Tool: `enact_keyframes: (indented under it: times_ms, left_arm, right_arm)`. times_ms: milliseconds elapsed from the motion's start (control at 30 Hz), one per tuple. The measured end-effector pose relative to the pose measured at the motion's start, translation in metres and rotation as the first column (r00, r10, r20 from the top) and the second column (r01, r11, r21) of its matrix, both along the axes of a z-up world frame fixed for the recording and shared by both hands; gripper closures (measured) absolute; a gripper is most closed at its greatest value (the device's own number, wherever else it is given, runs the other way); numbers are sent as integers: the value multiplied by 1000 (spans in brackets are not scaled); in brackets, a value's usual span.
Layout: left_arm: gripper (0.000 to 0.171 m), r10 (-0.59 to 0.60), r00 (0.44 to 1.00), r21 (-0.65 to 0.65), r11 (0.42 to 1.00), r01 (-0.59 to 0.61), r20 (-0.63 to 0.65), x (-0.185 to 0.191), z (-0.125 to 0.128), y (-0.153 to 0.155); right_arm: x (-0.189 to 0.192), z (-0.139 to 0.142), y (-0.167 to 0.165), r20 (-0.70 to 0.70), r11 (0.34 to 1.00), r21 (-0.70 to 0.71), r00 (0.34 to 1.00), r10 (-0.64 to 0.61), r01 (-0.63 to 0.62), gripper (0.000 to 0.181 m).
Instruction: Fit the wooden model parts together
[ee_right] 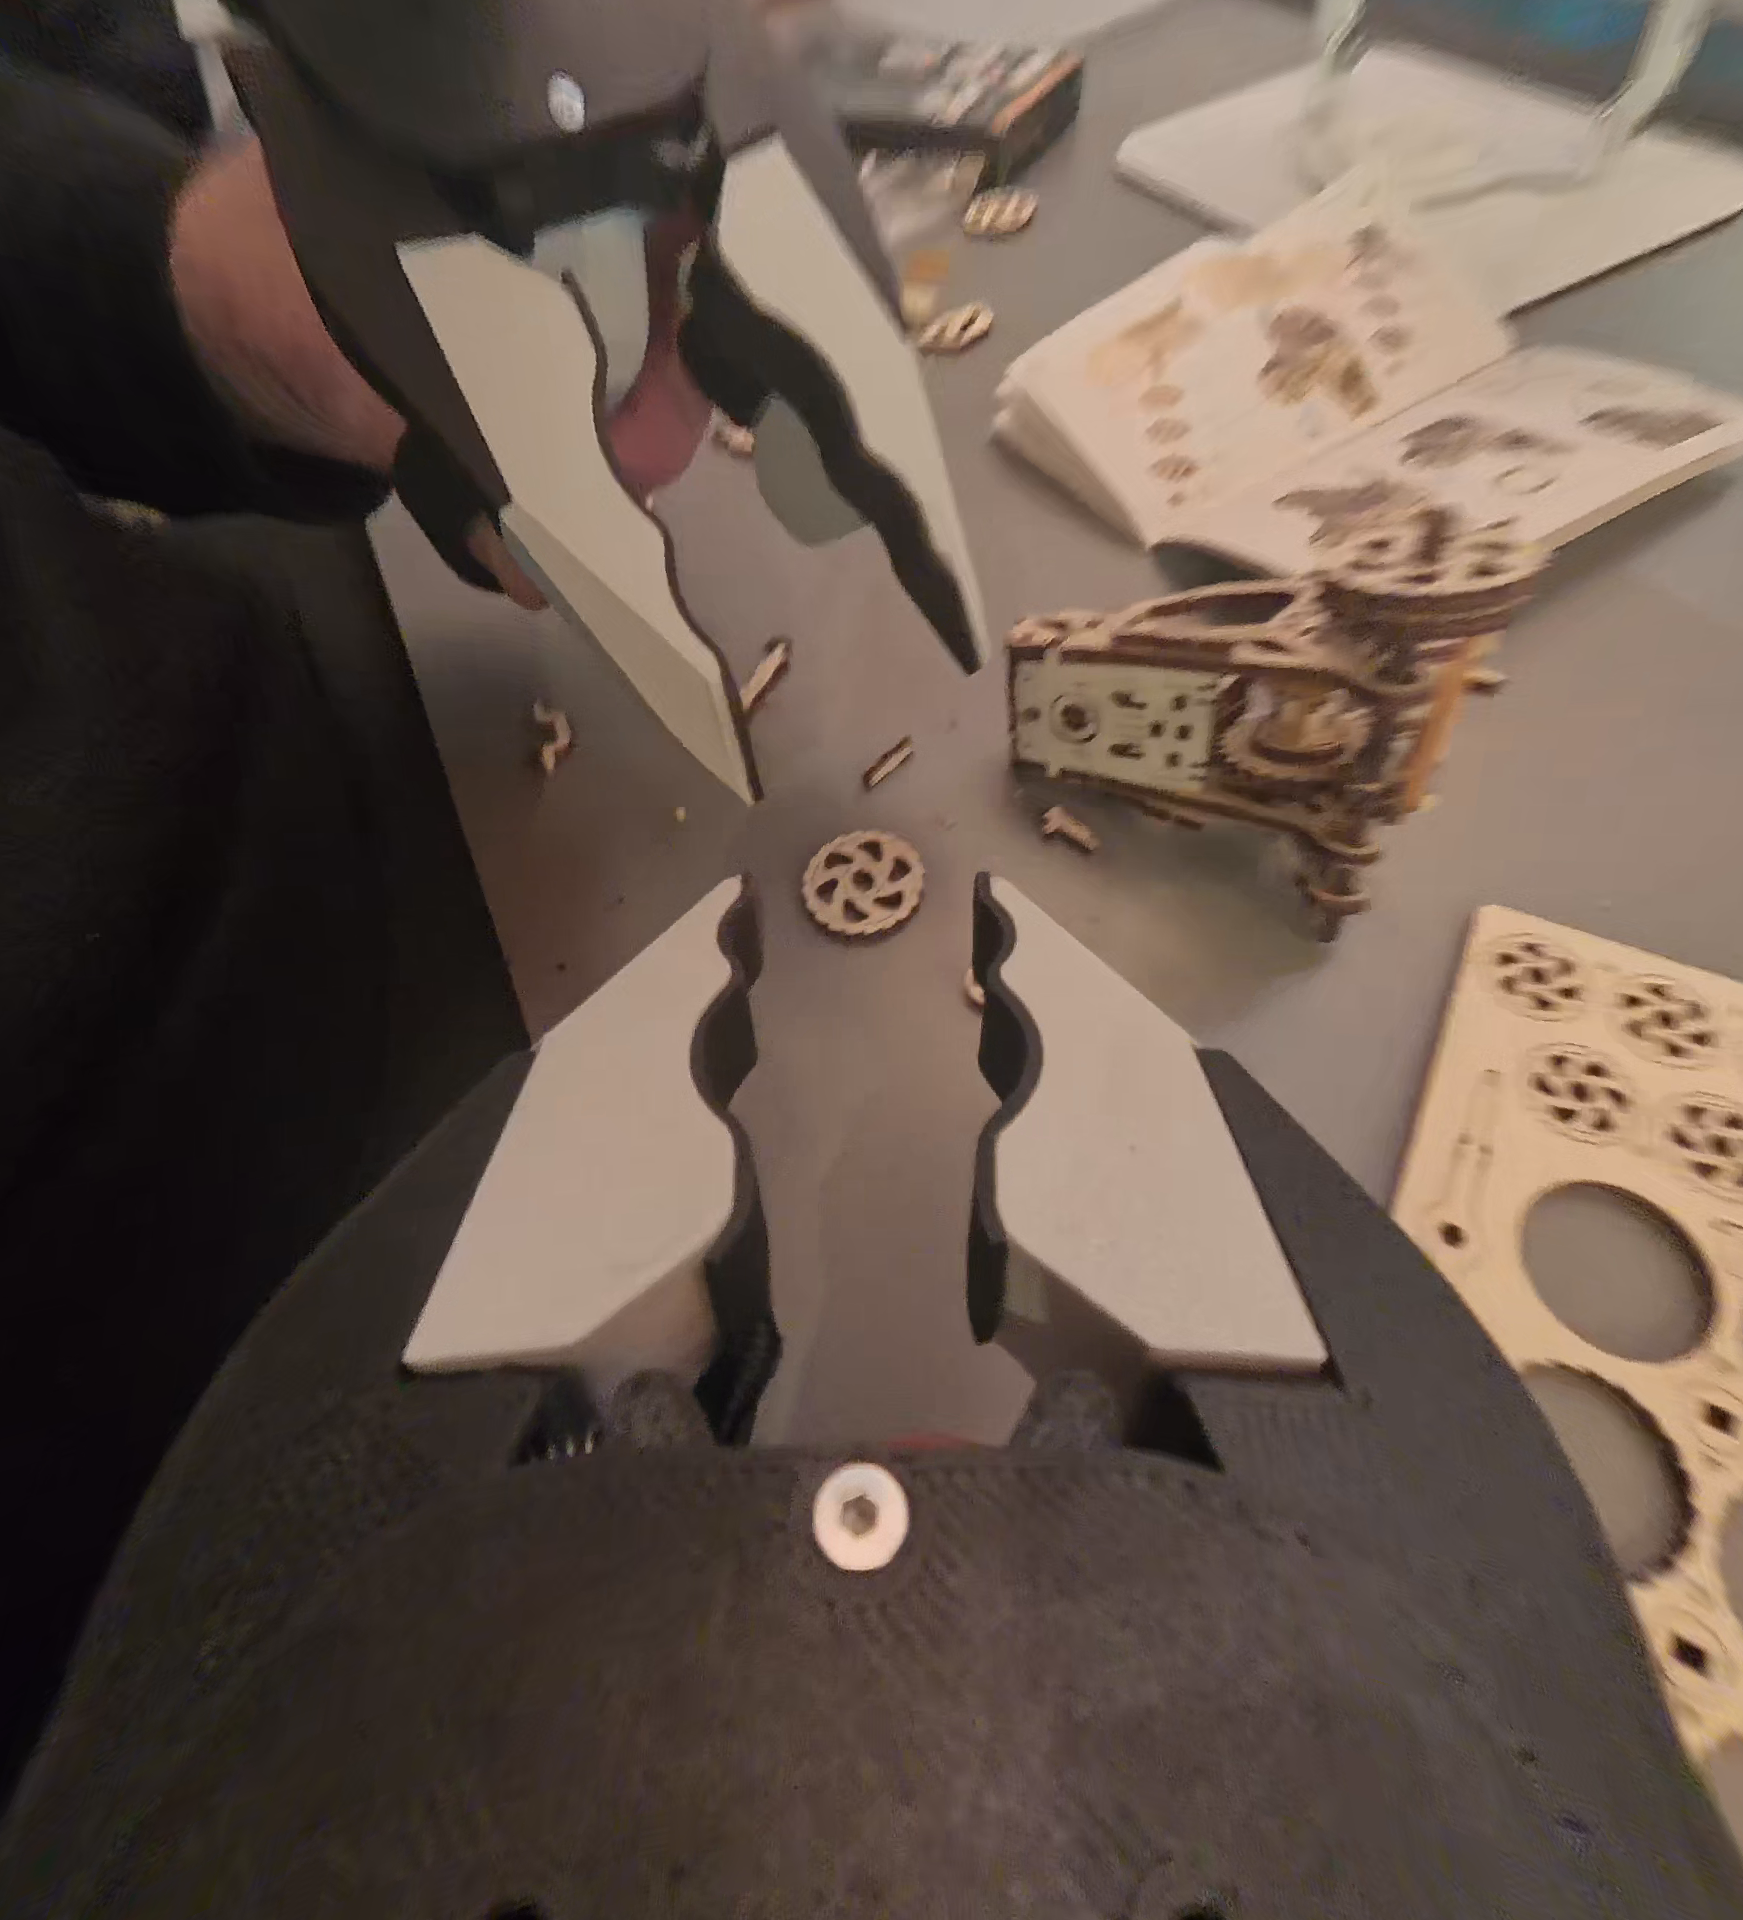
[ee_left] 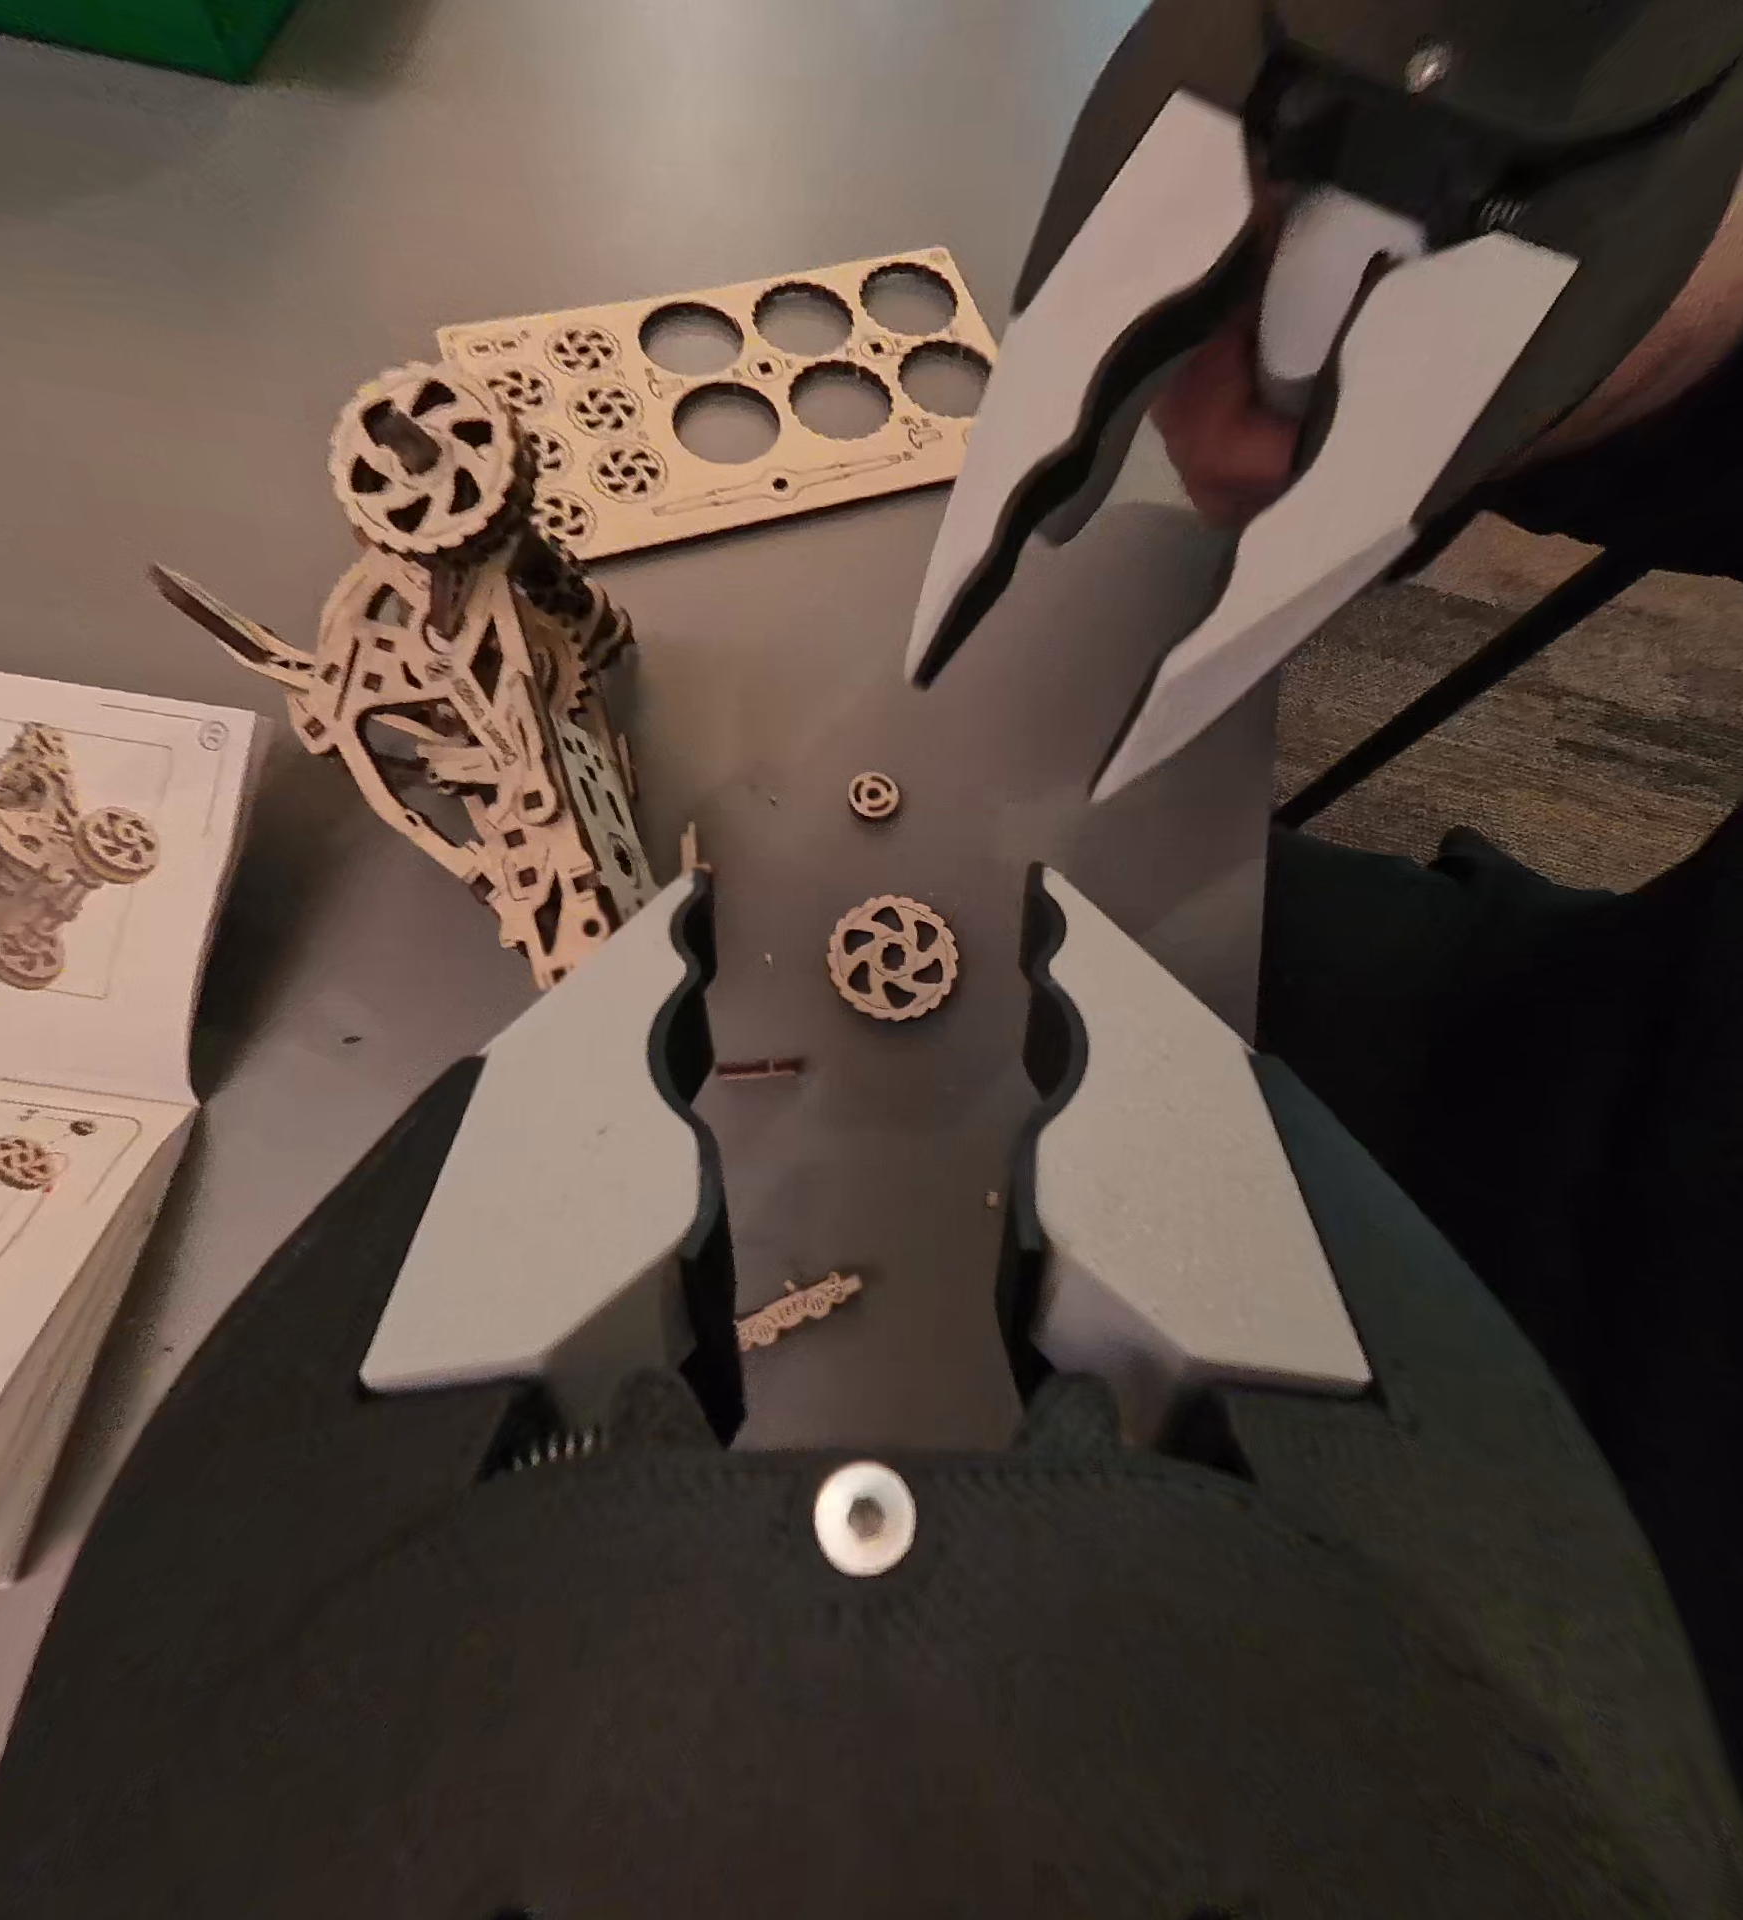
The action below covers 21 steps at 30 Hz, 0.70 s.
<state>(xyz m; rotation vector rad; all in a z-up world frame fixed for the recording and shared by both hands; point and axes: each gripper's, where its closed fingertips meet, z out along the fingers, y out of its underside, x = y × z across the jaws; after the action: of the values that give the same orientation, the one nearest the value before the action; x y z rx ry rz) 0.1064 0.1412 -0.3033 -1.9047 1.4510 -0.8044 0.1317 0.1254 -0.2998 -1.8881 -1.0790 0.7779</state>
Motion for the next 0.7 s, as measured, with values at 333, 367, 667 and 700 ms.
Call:
enact_keyframes:
  times_ms: [333,367,667,700]
  left_arm:
    - [118,25,999,-46,999,-23,34,-11,-2,-10]
    - [118,33,999,-48,998,-31,39,-13,-1,-10]
    - [118,62,996,-106,993,-56,57,-27,-7,-16]
    - [119,64,996,-113,992,-57,59,-30,-7,-16]
  right_arm:
    - [-33,-49,5,223,992,-104,971,90,-68,159]
    - [-32,-49,5,212,990,-122,973,91,-65,169]
    - [-33,-25,-11,99,980,-150,985,144,-129,129]
    - [-37,-28,-17,116,976,-146,977,178,-161,129]
